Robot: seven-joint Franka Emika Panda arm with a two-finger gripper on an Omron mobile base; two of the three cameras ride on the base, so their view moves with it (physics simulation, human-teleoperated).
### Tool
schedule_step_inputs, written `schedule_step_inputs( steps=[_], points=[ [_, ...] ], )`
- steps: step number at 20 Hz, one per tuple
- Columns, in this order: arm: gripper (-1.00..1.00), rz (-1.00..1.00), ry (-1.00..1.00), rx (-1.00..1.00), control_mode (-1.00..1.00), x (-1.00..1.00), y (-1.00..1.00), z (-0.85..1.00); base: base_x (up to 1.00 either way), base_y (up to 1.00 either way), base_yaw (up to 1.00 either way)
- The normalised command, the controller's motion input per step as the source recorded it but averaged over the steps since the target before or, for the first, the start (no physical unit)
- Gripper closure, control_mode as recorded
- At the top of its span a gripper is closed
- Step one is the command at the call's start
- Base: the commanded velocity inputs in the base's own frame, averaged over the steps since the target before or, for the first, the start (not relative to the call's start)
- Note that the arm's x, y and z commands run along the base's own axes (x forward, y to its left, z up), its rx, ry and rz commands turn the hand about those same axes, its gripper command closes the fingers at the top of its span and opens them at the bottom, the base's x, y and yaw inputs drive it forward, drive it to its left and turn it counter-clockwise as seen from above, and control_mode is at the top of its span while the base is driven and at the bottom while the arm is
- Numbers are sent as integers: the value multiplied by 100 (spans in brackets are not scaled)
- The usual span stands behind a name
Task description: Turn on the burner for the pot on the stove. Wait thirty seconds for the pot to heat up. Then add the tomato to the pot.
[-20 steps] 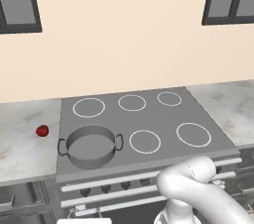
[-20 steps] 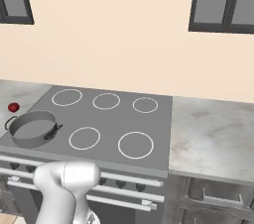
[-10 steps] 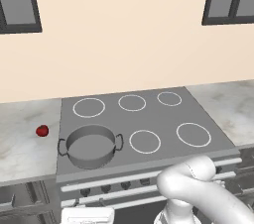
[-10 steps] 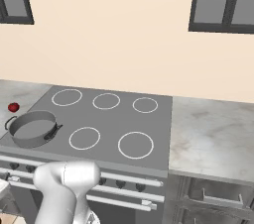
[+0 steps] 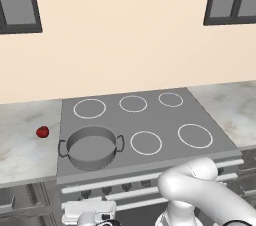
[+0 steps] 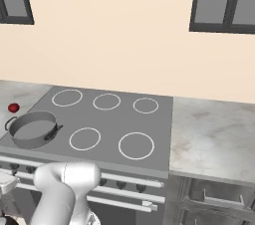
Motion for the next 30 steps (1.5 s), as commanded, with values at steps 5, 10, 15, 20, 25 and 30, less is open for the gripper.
schedule_step_inputs(
  steps=[5,10,15,20,25,30],
  points=[
    [-100,0,21,0,-100,15,0,-20,0,0,0],
    [-100,0,18,0,-100,13,0,-13,0,0,0],
    [-100,0,15,-3,-100,5,2,-19,0,0,0],
    [-100,1,7,-5,-100,1,16,-19,0,0,0],
    [-100,3,-2,-7,-100,-1,19,-3,0,0,0],
    [-100,1,-3,-2,-100,-1,5,0,0,0,0]
  ],
)
